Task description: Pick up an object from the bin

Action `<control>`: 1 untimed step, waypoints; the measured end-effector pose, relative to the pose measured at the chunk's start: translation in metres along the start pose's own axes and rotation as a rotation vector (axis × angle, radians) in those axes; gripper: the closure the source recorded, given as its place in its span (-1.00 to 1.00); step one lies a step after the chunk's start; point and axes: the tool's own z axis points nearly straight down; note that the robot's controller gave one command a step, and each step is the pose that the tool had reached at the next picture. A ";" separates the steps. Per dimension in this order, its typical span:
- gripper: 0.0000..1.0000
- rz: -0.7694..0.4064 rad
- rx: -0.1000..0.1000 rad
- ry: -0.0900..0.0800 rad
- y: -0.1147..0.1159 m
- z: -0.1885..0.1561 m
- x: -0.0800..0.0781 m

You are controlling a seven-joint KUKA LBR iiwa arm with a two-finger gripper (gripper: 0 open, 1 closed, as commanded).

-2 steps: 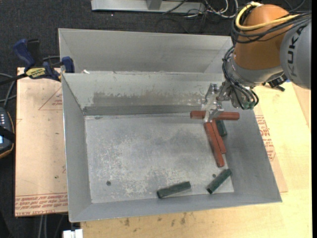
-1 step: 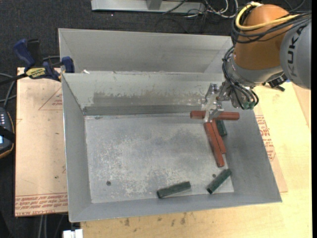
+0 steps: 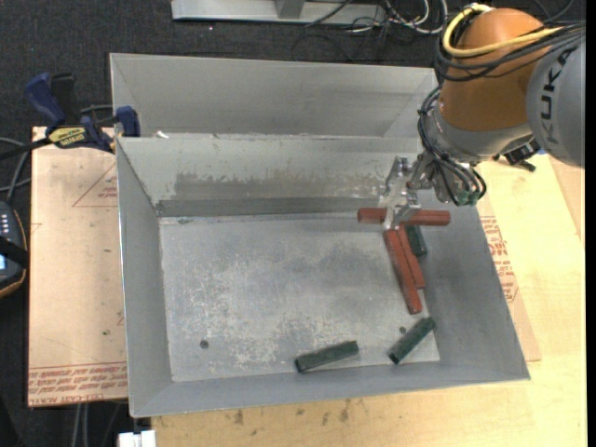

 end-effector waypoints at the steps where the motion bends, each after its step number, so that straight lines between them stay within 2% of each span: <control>1: 1.00 0.000 0.000 0.000 0.000 0.000 0.000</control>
Offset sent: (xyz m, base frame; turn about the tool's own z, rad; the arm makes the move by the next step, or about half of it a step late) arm 0.0000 0.0000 0.0000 0.0000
